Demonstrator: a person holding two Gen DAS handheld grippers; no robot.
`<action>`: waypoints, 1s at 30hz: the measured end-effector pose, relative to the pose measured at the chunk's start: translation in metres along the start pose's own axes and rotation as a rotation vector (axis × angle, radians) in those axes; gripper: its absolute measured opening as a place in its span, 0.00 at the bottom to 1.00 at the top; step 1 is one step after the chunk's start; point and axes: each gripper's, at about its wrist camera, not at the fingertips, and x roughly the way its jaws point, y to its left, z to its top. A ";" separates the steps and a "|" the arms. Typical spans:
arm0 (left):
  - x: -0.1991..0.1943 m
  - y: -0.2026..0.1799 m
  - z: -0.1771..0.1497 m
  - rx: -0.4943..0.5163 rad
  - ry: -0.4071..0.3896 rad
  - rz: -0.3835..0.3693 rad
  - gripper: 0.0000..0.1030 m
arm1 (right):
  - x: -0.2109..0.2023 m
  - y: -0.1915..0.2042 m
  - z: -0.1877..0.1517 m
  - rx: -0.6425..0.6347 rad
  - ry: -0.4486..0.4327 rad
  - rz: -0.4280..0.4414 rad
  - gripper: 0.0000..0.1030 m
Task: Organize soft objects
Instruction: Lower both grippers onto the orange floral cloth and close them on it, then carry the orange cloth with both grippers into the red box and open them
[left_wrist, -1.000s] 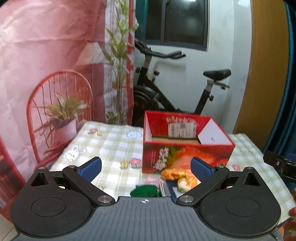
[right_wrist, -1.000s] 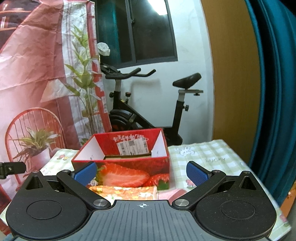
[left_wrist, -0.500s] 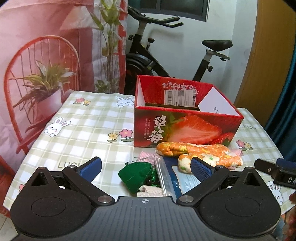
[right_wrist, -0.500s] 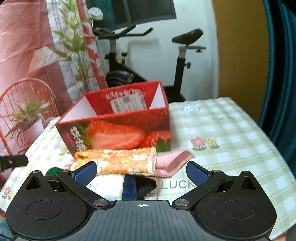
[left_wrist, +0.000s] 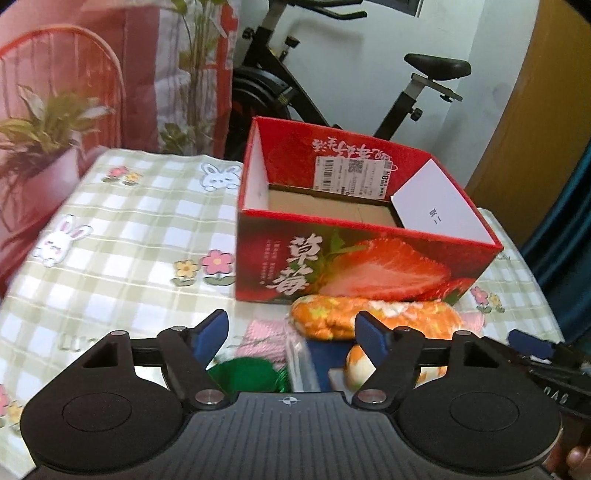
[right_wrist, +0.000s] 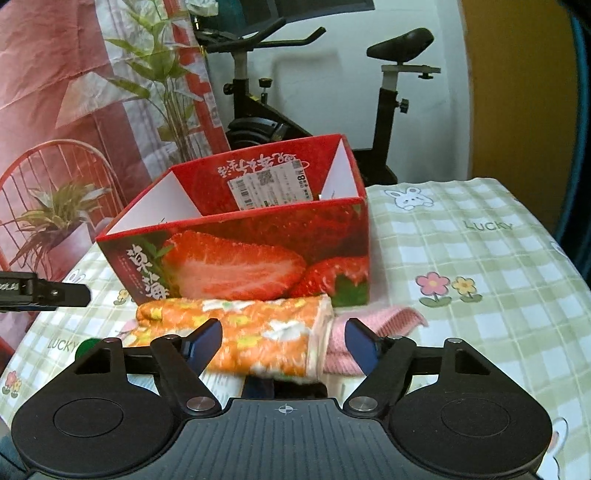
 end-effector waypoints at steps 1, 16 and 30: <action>0.007 0.000 0.002 -0.013 0.012 -0.015 0.73 | 0.005 0.000 0.002 0.002 0.003 0.003 0.67; 0.106 0.012 0.008 -0.219 0.224 -0.165 0.57 | 0.045 -0.021 -0.006 0.102 0.125 0.052 0.65; 0.074 0.002 0.006 -0.110 0.133 -0.186 0.25 | 0.033 -0.018 -0.002 0.074 0.116 0.080 0.19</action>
